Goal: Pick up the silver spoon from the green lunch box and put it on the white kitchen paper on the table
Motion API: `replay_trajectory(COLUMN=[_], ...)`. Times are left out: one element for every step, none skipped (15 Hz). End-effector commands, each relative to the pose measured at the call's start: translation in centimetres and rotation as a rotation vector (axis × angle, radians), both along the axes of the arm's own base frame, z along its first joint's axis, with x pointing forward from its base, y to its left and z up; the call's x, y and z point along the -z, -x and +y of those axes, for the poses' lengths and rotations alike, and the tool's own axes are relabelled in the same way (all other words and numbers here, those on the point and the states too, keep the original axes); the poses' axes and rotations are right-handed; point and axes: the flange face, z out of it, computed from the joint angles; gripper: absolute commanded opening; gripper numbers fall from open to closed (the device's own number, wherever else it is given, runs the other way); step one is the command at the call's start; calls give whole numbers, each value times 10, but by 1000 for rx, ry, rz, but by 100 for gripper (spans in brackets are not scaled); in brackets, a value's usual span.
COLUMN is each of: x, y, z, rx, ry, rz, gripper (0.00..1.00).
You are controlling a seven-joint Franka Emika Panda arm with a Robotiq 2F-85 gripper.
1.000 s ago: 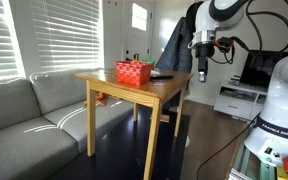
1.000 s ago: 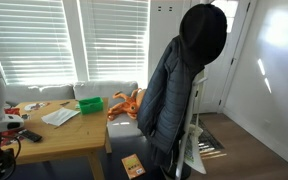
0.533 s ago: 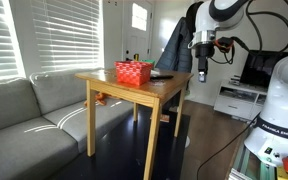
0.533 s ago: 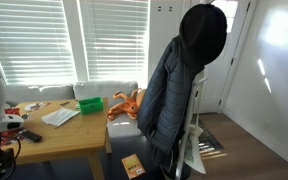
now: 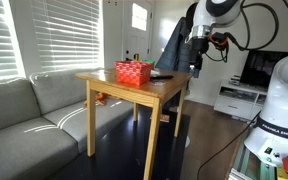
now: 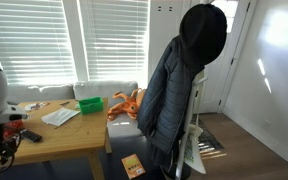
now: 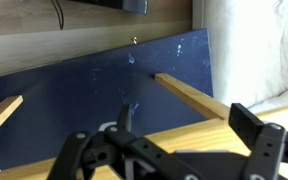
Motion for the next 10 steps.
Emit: replay_trajectory(x=[-30,-41,-50,-58,-67,-73,-78,-83,-88,-92], y=[-56,-73,-89,-105,-122,-140,-158,-173,-189,-205], z=[18,20,20,20,16,13,7,2,-4,-8], rx=[171,232,285,339,391,449,505,560,615,671], ry=[-55,-55,-56,-52,-45,-42,-45,-45,-52,-59], rz=[-45,-76,-96,-119,-143,-150,-156,-171,-187,-202], gripper=[100,100,100,100,100,100,100,100,100,100])
